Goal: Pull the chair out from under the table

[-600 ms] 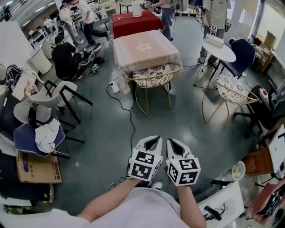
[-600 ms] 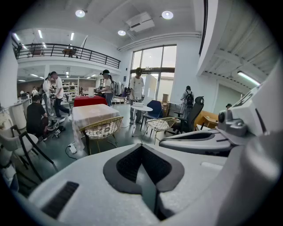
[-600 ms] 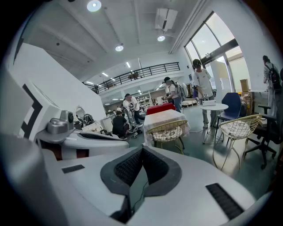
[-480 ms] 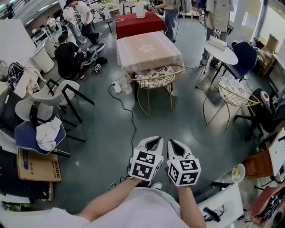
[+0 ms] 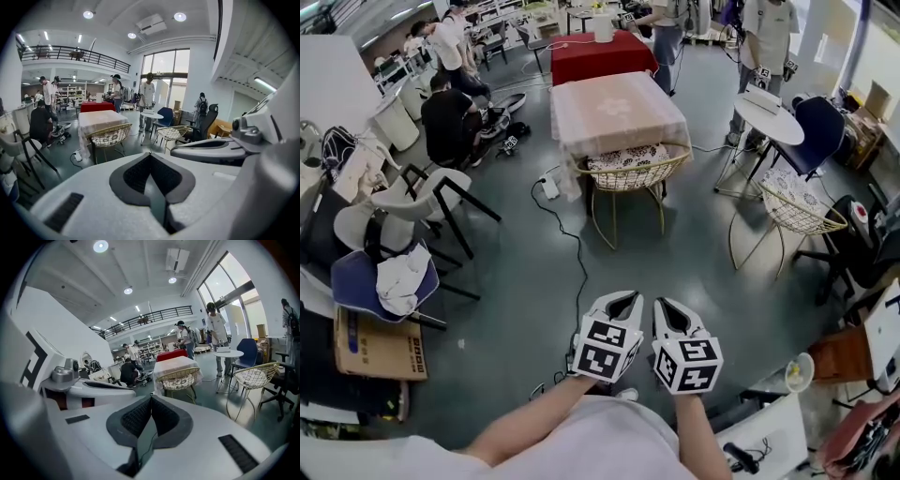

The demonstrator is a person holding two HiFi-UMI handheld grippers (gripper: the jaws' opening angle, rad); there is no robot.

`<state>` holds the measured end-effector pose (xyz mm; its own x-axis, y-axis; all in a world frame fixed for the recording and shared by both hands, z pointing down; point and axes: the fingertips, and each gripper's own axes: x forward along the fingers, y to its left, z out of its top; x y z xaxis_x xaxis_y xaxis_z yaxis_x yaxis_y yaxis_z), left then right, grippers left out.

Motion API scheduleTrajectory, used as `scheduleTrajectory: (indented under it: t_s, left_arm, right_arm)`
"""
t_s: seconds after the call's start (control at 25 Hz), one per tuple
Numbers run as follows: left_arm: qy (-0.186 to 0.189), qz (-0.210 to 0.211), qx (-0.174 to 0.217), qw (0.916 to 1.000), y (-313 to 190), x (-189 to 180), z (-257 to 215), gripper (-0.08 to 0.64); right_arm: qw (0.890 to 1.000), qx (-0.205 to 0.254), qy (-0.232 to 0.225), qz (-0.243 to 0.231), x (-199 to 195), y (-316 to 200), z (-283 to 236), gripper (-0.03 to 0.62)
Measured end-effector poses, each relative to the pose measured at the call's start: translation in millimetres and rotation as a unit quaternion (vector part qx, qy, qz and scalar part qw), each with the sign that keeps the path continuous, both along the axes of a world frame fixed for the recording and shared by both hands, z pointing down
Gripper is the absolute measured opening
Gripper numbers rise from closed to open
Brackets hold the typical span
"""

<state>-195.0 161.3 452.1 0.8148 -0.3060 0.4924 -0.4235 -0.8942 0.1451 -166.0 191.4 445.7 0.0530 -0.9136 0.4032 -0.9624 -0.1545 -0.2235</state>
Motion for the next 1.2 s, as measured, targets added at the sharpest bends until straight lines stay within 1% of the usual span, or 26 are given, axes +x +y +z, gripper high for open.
scheduleTrajectory:
  t_s: [0.2, 0.44, 0.56, 0.88, 1.2]
  left_arm:
    - [0.005, 0.004, -0.006, 1.0, -15, 11, 5, 0.005]
    - [0.007, 0.01, -0.015, 0.9998, -41, 43, 9, 0.005]
    - [0.009, 0.013, -0.018, 0.9997, -61, 58, 10, 0.005]
    - [0.003, 0.027, -0.023, 0.9994, -116, 94, 10, 0.005]
    - [0.015, 0.029, -0.029, 0.9991, -174, 112, 7, 0.005]
  right_arm:
    - [1.0, -0.007, 0.002, 0.009, 11, -12, 6, 0.002]
    - [1.0, -0.02, 0.007, 0.014, 41, -37, 12, 0.003]
    - [1.0, -0.026, 0.004, 0.017, 57, -56, 14, 0.003]
    - [0.999, -0.033, 0.0, 0.023, 90, -112, 12, 0.003]
    - [0.999, -0.04, 0.009, 0.02, 104, -169, 10, 0.003]
